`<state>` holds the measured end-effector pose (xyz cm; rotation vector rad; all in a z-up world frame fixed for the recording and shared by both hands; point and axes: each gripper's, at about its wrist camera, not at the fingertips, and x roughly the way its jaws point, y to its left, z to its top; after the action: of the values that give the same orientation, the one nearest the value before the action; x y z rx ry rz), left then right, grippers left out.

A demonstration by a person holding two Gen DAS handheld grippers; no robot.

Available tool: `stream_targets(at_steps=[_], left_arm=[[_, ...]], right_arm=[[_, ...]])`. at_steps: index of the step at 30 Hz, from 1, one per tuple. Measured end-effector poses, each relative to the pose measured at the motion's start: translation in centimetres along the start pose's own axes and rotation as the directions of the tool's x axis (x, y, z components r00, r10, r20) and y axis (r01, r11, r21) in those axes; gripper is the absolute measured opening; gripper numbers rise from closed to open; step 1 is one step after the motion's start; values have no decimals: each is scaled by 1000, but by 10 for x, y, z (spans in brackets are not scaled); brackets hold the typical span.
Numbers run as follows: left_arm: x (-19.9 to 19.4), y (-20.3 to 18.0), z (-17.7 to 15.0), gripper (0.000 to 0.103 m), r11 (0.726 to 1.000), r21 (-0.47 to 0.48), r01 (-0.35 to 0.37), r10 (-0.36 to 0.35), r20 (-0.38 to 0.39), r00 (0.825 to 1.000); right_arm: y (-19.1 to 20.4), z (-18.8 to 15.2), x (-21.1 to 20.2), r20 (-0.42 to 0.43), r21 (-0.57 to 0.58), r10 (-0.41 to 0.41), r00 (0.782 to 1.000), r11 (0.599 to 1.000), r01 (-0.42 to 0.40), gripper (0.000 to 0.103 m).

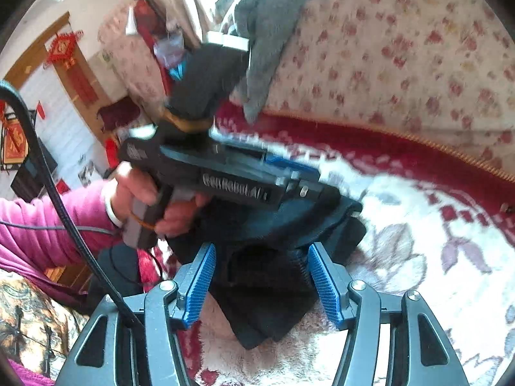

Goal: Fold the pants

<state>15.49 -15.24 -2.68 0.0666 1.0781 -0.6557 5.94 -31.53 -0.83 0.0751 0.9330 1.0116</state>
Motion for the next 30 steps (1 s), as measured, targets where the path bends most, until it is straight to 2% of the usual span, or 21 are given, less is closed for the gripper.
stream_targets(at_steps=[1,4,6,8,11,14,19,23,25,29,30], left_arm=[[0,1,0,49,1000,-1,3,-3,1,1000],[-2,6,0,49,1000,-15,-19,19,7,1000],[-1,10,1,49,999,-32,-24,24,3,1000],[-1,13,0,49,999,-48,-25,25,0,1000],[-6,9,-1,49,999,-34,-29,29,12,999],[-13,2,-3,49,1000,-13,-3,3,20,1000],[-21,-14,-8,49,995,96,28,-30,16,999],[-18,-26,-10,49,981,196,7,-4,-15,1000],[-17,-31,-11,49,968,249,4,4,-30,1000],[-25,-36,-13,49,941,335,51,-32,-63,997],[-27,-38,-14,49,926,373,59,-34,-74,997]], right_arm=[[4,-2,3,-8,-10,6,1000,1000,-6,62],[17,-9,-2,1,-22,108,994,994,-108,62],[25,-14,-1,-24,-42,149,989,988,-150,62],[29,-15,1,-50,-79,111,993,990,-115,62],[19,-14,-3,-23,-32,101,995,994,-102,61],[13,-15,1,-30,-15,77,997,997,-77,62],[16,-12,5,-14,-18,47,999,999,-47,62],[18,-16,4,4,-30,29,1000,999,-29,62],[19,-18,3,19,-26,29,999,999,-29,62],[21,-21,1,29,-31,36,999,999,-35,62],[20,-21,0,29,-32,37,999,999,-36,62]])
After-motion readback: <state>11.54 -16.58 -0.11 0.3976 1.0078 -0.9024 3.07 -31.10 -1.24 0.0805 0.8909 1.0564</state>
